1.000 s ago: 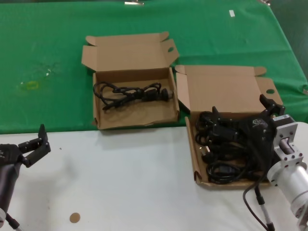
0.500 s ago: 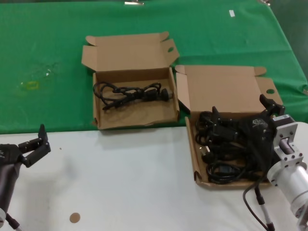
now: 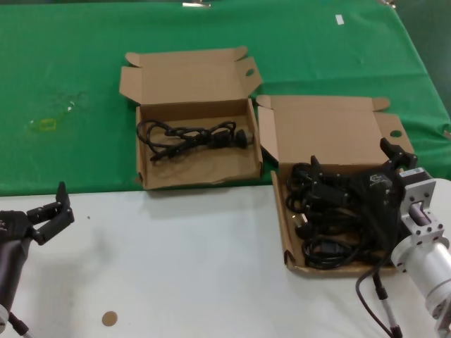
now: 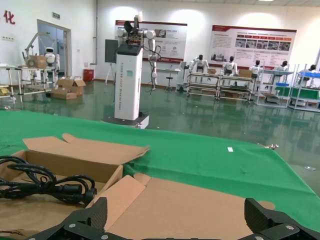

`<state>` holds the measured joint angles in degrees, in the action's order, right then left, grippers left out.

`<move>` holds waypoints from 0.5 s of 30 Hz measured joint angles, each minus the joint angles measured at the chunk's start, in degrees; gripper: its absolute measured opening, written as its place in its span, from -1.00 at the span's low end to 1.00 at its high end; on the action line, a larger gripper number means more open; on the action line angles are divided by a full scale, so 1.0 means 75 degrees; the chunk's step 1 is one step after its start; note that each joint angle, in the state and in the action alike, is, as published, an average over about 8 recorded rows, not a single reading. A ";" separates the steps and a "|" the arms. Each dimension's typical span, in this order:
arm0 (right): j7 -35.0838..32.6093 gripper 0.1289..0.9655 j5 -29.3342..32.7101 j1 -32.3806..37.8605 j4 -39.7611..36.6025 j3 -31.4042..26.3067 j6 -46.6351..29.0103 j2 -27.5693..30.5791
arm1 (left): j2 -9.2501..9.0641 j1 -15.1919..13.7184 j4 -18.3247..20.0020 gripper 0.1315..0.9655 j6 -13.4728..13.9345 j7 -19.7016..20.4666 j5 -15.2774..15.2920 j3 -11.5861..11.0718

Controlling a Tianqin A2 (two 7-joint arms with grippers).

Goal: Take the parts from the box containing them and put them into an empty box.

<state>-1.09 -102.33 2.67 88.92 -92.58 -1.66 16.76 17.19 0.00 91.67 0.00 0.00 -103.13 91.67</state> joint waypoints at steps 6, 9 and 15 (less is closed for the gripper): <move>0.0000 1.00 0.0000 0.0000 0.0000 0.0000 0.0000 0.0000 | 0.0000 0.0000 0.0000 1.00 0.0000 0.0000 0.0000 0.0000; 0.0000 1.00 0.0000 0.0000 0.0000 0.0000 0.0000 0.0000 | 0.0000 0.0000 0.0000 1.00 0.0000 0.0000 0.0000 0.0000; 0.0000 1.00 0.0000 0.0000 0.0000 0.0000 0.0000 0.0000 | 0.0000 0.0000 0.0000 1.00 0.0000 0.0000 0.0000 0.0000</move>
<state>-1.09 -102.33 2.67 88.92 -92.58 -1.66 16.76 17.19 0.00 91.67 0.00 0.00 -103.13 91.67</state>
